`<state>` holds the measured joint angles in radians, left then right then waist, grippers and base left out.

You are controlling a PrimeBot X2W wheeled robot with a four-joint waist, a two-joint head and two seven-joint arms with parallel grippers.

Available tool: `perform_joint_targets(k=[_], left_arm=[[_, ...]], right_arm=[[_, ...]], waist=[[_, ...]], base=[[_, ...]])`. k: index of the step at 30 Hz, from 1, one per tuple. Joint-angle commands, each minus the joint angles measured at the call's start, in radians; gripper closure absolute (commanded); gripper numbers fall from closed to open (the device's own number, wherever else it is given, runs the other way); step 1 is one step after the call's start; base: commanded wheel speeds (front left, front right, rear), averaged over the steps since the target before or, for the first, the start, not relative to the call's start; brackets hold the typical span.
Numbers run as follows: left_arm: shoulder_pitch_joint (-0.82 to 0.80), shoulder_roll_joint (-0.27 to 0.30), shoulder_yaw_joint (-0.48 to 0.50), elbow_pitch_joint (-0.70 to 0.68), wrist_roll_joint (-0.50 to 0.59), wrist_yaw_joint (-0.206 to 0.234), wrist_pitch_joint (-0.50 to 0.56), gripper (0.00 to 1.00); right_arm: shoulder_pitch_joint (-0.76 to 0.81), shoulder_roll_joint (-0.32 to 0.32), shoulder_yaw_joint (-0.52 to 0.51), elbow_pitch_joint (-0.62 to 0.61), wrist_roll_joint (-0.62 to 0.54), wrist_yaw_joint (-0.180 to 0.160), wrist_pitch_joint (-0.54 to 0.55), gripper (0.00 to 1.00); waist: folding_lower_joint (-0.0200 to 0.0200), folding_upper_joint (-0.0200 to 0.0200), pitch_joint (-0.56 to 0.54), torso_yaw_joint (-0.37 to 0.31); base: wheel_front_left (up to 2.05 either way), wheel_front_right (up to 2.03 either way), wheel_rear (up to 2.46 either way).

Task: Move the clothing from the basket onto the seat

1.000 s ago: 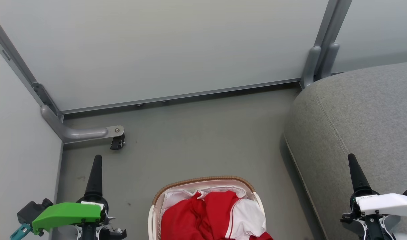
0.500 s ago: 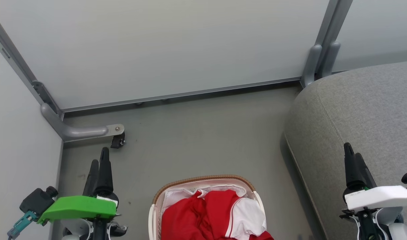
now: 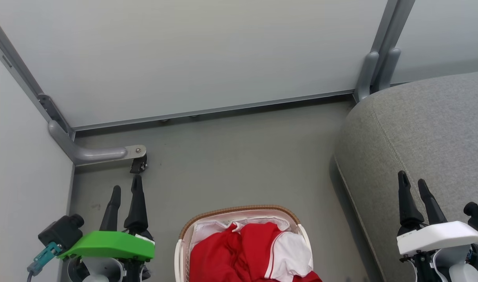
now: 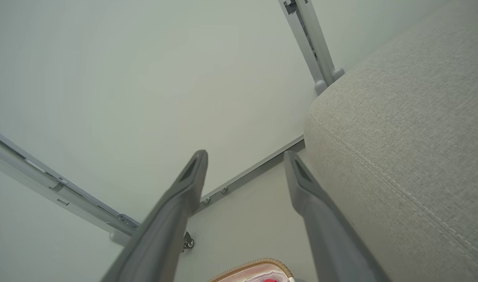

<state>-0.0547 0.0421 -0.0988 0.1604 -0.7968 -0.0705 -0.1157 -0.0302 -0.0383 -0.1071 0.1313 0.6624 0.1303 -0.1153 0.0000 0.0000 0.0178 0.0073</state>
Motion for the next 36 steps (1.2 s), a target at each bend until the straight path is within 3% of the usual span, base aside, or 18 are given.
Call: perform_joint_targets(k=[1, 13, 36], left_arm=[[-0.001, 0.006, -0.004, -0.007, 0.036, 0.004, -0.011, 0.0], [0.012, 0.008, -0.021, 0.025, 0.183, 0.02, -0.042, 0.0], [0.014, 0.009, -0.051, 0.09, 0.362, 0.025, -0.095, 0.0]], right_arm=[[0.005, -0.007, 0.002, -0.01, -0.038, 0.0, -0.011, 0.0], [0.013, -0.009, 0.017, 0.0, -0.214, 0.0, -0.043, 0.0], [0.013, -0.012, 0.022, 0.015, -0.439, 0.0, -0.096, 0.0]], waist=[[0.0, 0.0, 0.0, 0.0], [0.0, 0.0, 0.003, 0.005], [0.0, 0.0, 0.011, 0.015]], base=[[0.0, 0.0, 0.0], [0.0, 0.0, 0.0], [0.0, 0.0, 0.0]])
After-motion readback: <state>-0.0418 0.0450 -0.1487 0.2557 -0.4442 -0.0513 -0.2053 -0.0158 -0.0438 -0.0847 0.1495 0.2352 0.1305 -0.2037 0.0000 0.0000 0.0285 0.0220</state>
